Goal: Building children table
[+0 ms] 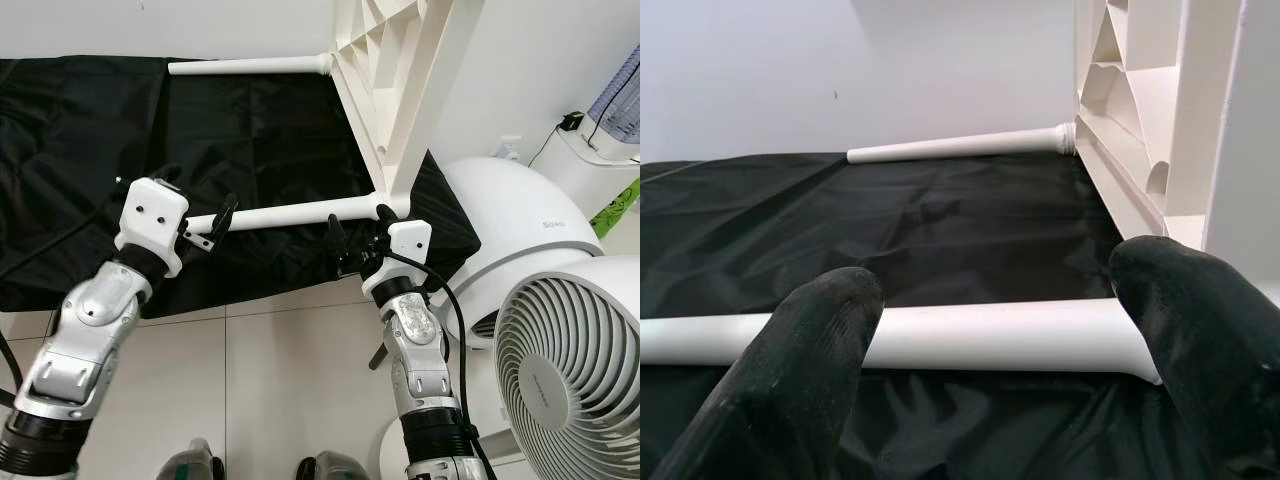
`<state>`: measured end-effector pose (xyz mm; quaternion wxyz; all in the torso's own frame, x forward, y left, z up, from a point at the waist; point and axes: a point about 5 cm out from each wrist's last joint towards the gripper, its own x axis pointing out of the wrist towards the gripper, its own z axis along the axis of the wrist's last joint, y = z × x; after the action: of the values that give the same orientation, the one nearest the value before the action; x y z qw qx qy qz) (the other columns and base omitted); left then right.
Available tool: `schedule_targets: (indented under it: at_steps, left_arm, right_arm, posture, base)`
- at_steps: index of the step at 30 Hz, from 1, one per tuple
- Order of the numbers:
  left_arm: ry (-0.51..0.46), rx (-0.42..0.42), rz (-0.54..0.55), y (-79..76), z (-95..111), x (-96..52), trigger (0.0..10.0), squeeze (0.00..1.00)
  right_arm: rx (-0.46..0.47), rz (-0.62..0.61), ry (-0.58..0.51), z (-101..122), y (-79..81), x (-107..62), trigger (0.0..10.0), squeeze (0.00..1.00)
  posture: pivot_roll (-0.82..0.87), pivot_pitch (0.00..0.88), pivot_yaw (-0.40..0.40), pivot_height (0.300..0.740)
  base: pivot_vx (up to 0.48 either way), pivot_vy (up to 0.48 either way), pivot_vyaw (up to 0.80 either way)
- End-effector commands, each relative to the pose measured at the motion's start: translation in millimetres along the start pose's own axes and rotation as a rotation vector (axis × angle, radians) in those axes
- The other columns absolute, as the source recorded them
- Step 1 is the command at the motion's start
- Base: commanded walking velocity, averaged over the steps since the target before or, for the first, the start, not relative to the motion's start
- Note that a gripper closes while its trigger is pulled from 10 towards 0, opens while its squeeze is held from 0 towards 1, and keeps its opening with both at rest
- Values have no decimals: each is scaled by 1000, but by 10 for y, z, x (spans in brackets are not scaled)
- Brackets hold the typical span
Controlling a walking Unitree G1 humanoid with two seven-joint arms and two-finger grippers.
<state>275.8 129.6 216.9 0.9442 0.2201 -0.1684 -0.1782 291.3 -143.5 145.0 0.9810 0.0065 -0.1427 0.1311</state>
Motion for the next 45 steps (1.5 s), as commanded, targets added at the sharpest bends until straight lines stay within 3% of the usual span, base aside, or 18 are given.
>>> schedule_targets:
  at_steps: [1,5,7,8,9,11,12,15,20,22,28,30,32,36,45]
  left_arm:
    - [-22,18,-14,-27,42,0,10000,0]
    - [-63,134,14,149,177,17,10000,0]
    - [-63,134,14,149,177,17,10000,0]
    - [-77,210,22,182,210,28,10000,0]
    - [-77,210,22,182,210,28,10000,0]
    - [-108,359,61,295,286,71,10000,0]
    - [-108,359,61,295,286,71,10000,0]
    - [-126,471,89,417,354,161,10000,0]
    - [-138,524,95,465,389,220,10000,0]
    - [-155,593,101,520,444,297,10000,0]
    - [-165,625,107,546,474,330,10000,0]
    - [-204,708,128,630,598,411,10000,0]
    - [-204,708,128,630,598,411,10000,0]
    - [-283,820,151,695,790,499,10000,0]
    - [-365,896,149,717,962,669,10000,0]
  right_arm:
    - [-14,-2,-1,9,-32,4,10000,0]
    - [-20,11,4,1,-39,40,10000,0]
    - [-20,11,4,1,-39,40,10000,0]
    - [-21,12,3,2,-39,55,10000,0]
    - [-21,12,3,2,-39,55,10000,0]
    - [-21,16,3,2,-39,89,10000,0]
    - [-21,16,3,2,-39,89,10000,0]
    - [-20,19,3,-5,-30,127,10000,0]
    - [-17,24,1,-7,-12,149,10000,0]
    - [-12,29,0,-12,12,167,10000,0]
    - [-10,30,-1,-15,19,175,10000,0]
    - [-7,33,1,-29,41,183,10000,0]
    - [-7,33,1,-29,41,183,10000,0]
    - [-2,37,4,-51,65,198,10000,0]
    - [0,46,9,-74,90,212,10000,0]
  posture:
    - [53,0,-67,740]
    - [63,0,-77,740]
    - [63,0,-77,740]
    - [67,0,-79,740]
    - [67,0,-79,740]
    - [77,0,-83,740]
    - [77,0,-83,740]
    - [83,0,-84,740]
    - [83,0,-80,740]
    - [82,0,-72,740]
    - [82,0,-71,740]
    - [82,0,-62,740]
    - [82,0,-62,740]
    - [81,0,-60,740]
    - [74,0,-56,740]
  base:
    - [0,0,0]
    - [0,0,0]
    - [0,0,0]
    - [0,0,0]
    - [0,0,0]
    - [0,0,0]
    - [0,0,0]
    - [0,0,0]
    - [0,0,0]
    - [0,0,0]
    - [0,0,0]
    - [0,0,0]
    - [0,0,0]
    - [0,0,0]
    - [0,0,0]
